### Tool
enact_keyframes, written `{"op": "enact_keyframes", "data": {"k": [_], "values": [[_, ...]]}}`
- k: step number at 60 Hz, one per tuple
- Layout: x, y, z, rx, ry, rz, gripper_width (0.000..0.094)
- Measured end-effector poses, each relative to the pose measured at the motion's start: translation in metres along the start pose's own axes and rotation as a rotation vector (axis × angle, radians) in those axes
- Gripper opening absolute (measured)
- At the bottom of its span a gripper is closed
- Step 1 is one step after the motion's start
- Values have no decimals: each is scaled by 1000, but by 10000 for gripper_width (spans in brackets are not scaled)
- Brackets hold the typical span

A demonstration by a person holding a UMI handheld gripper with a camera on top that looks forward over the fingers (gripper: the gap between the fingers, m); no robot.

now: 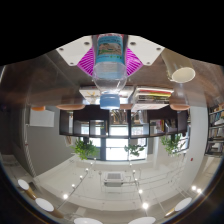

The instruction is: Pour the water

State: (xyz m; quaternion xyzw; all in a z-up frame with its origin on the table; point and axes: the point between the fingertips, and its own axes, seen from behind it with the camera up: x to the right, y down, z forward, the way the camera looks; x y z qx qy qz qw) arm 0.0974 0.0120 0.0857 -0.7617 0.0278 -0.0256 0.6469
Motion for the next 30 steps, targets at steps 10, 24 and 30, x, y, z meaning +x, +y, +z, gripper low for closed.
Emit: {"op": "enact_keyframes", "data": {"k": [10, 24, 30], "values": [[5, 9, -10, -40, 10, 38, 625], [-26, 25, -84, -109, -15, 68, 815], [-52, 34, -130, -131, -42, 71, 838]]}}
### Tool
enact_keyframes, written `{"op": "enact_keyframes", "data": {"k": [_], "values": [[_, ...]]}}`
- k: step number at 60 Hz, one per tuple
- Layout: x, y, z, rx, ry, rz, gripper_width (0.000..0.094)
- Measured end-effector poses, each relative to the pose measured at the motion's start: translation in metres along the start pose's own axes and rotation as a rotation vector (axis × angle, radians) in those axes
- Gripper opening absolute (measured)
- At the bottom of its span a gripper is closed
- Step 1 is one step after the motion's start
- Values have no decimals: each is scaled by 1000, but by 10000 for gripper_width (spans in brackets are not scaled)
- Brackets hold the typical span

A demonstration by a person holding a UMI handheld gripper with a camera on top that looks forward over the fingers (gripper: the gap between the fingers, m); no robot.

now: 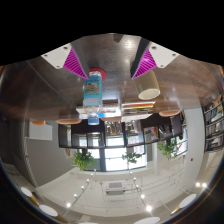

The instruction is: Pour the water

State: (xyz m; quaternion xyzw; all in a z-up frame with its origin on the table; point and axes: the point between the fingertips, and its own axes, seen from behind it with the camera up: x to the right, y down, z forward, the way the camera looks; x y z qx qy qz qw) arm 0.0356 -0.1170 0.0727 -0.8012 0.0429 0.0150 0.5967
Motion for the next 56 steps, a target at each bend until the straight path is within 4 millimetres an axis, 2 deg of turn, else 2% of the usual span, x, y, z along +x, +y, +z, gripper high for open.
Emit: {"op": "enact_keyframes", "data": {"k": [9, 15, 24, 29, 43, 56], "values": [[-36, 19, -58, -25, -6, -22, 840], [-54, 16, -93, -26, -3, -38, 840], [-78, -3, -135, -25, -34, -28, 839], [-79, -16, -155, -5, -19, -41, 848], [-73, -40, -197, 37, 8, -65, 846], [-70, -58, -213, 73, 27, -59, 850]]}}
